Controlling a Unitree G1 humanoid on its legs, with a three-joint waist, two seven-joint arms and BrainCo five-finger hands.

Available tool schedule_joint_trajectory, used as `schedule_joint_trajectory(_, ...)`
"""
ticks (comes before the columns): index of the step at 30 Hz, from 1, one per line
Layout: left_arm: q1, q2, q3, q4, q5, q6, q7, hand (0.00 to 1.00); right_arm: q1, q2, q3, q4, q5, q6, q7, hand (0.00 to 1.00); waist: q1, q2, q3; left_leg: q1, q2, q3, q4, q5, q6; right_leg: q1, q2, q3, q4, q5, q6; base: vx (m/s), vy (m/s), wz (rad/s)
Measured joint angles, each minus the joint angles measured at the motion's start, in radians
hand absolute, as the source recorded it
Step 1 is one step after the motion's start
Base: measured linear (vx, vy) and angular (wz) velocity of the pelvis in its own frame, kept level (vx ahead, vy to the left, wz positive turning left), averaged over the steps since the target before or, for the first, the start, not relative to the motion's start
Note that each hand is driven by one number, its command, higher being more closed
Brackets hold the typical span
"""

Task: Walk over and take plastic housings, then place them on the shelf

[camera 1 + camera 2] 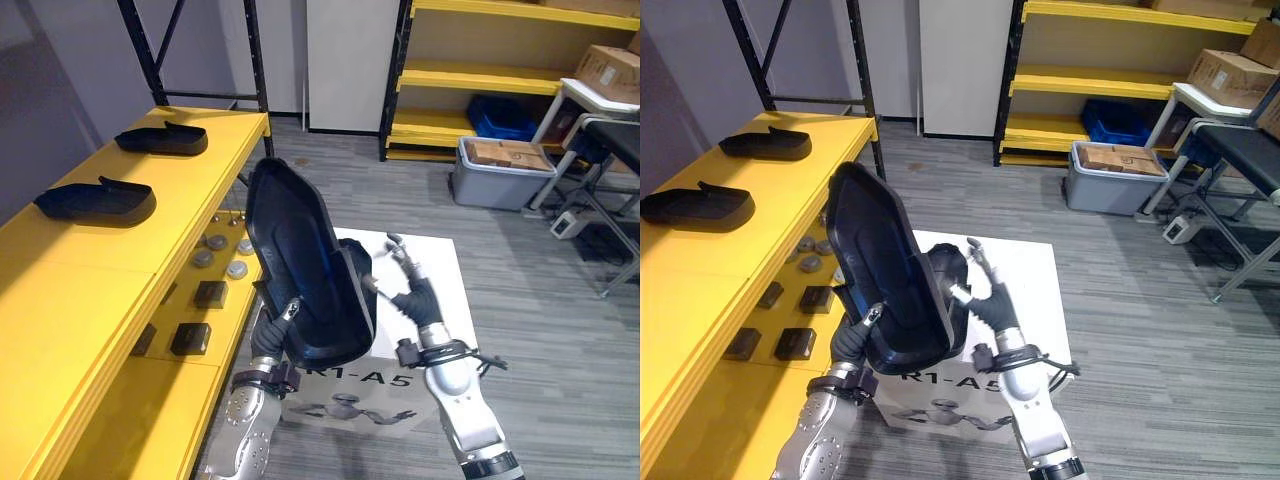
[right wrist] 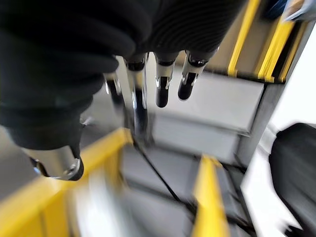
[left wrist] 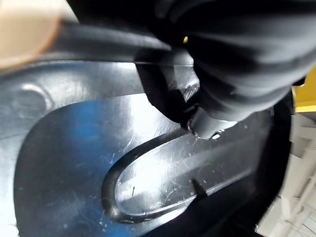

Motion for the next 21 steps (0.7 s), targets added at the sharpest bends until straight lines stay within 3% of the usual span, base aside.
schedule_joint_trajectory(3,0.031,-0.009,0.056,-0.037,0.041,-0.001,0.000,1.00,0.025,0.002,-0.141,-0.016,0.101,-0.019,-0.001,0.00,-0.011,0.000,0.000,0.000,-0.002,0.001,-0.003,0.000,0.000,-0.002,0.000,0.001,-0.001,0.000,0.000,0.00,0.000,0.00)
schedule_joint_trajectory(8,0.052,-0.026,0.116,-0.079,0.068,-0.004,0.000,1.00,0.076,0.000,-0.306,0.048,0.144,-0.024,-0.014,0.00,-0.019,0.000,0.000,-0.001,-0.001,0.004,-0.006,0.000,0.000,-0.005,0.000,0.002,-0.002,0.000,0.001,0.00,0.001,-0.01)
schedule_joint_trajectory(12,0.071,-0.036,0.154,-0.111,0.087,-0.004,-0.010,1.00,0.124,-0.001,-0.424,0.340,0.143,-0.003,-0.019,0.00,-0.020,0.000,0.000,-0.003,0.002,0.003,-0.006,0.000,0.000,-0.006,0.001,0.002,-0.002,-0.001,0.002,0.00,0.000,0.00)
schedule_joint_trajectory(21,0.152,-0.059,0.205,-0.122,0.124,-0.009,-0.033,1.00,0.239,0.002,-0.424,0.806,0.156,0.063,0.064,0.00,-0.020,0.002,0.002,-0.003,0.001,-0.005,-0.001,-0.001,0.000,0.003,0.000,0.000,-0.001,-0.002,0.002,0.00,0.000,0.03)
